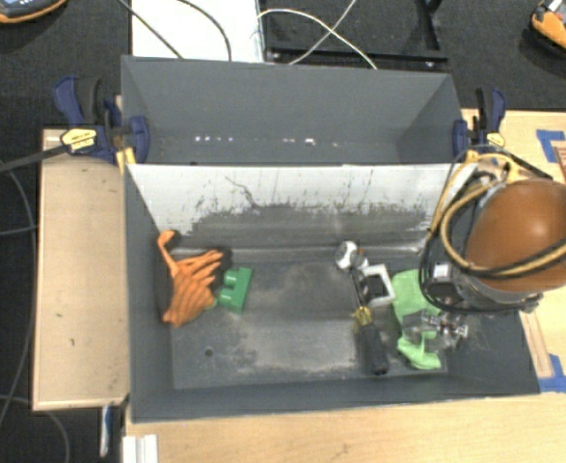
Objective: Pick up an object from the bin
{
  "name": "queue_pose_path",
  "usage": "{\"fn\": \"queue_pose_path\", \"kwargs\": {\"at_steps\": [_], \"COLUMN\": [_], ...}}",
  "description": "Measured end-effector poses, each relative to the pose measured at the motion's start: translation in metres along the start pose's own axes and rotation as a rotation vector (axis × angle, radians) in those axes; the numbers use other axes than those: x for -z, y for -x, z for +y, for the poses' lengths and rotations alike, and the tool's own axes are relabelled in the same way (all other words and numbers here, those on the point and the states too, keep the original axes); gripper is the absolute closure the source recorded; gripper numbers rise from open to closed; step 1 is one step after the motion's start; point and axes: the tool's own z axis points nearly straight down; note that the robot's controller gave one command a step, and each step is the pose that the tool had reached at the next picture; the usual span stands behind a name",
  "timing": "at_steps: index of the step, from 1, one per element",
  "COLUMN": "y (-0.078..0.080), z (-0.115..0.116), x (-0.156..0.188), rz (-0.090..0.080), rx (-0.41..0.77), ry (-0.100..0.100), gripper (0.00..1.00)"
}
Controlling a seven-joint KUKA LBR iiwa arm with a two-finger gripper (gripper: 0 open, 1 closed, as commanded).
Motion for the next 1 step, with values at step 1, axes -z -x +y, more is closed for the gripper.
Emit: {"fn": "queue_pose_path", "kwargs": {"at_steps": [1], "y": [0.0001], "z": [0.0012], "x": [0.0182], "rz": [0.0], "rx": [-0.002], "ry": [0.004], "gripper": [1.0]}}
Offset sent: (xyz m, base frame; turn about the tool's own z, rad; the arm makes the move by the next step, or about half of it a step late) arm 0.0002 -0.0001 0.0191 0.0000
